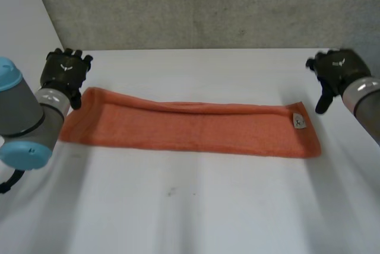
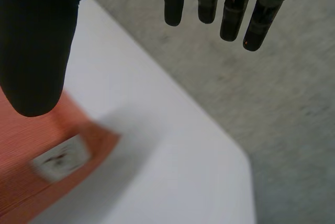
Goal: Fold the laundry
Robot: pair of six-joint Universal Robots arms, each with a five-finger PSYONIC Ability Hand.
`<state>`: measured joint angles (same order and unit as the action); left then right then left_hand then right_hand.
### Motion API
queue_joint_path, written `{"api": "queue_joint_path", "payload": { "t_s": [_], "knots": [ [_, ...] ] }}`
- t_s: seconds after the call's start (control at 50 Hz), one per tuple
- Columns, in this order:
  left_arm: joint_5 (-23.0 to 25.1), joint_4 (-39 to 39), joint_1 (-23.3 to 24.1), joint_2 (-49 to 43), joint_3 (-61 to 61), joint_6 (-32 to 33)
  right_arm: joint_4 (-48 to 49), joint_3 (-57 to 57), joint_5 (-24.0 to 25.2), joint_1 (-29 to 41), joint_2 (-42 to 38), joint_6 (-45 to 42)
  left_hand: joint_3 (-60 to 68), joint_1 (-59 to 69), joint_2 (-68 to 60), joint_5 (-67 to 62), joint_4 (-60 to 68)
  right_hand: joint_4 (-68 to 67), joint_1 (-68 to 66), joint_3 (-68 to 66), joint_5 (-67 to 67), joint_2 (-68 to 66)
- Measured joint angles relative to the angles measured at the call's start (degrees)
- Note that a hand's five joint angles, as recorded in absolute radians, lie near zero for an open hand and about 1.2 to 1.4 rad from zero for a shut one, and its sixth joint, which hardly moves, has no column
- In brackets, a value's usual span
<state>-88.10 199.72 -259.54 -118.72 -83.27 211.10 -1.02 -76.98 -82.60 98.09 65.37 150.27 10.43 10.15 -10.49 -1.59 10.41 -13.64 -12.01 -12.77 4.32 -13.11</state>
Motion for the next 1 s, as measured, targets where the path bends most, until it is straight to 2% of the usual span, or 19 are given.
{"api": "queue_joint_path", "payload": {
  "t_s": [0.18,0.32,0.48,0.52,0.8,0.9,1.0],
  "knots": [
    [0.39,-0.47,0.10,4.32,-8.84,0.05,-8.54,-8.15,6.19,-2.97,1.63,3.10,6.58,7.11,-6.58,-5.36,6.53,-11.31,-9.20,-12.24,9.83,-11.66],
    [0.40,-0.88,0.14,5.52,-12.71,-0.16,-3.50,-14.72,10.39,-5.60,1.33,4.54,10.85,11.07,-10.79,-9.76,10.89,-20.04,-16.81,-20.90,18.19,-20.74],
    [0.42,-0.93,-0.04,5.28,-13.42,-2.17,2.79,-17.34,11.33,-7.18,-0.65,4.37,10.85,11.07,-10.79,-9.75,10.89,-25.43,-21.41,-26.37,23.31,-26.11],
    [0.47,-0.93,-0.15,5.14,-13.43,-4.32,4.37,-17.38,11.33,-7.61,-2.44,4.05,10.73,10.95,-10.67,-9.56,10.77,-26.22,-22.01,-27.15,23.99,-26.71],
    [0.65,-0.91,-0.27,5.08,-13.37,-6.90,5.98,-17.02,11.22,-8.22,-5.34,3.55,10.46,10.83,-10.39,-9.16,10.41,-27.38,-23.11,-28.35,25.25,-27.97],
    [0.65,-0.91,-0.25,5.08,-13.47,-6.78,6.72,-16.63,11.17,-8.07,-6.16,3.44,10.08,10.53,-10.00,-8.79,9.98,-47.74,-39.34,-48.45,45.50,-48.08],
    [0.65,-0.91,-0.25,5.08,-13.48,-6.76,7.08,-15.95,10.96,-8.01,-6.86,3.11,9.97,10.42,-9.84,-8.60,9.87,-52.80,-41.97,-53.35,50.42,-53.40]
  ]
}}
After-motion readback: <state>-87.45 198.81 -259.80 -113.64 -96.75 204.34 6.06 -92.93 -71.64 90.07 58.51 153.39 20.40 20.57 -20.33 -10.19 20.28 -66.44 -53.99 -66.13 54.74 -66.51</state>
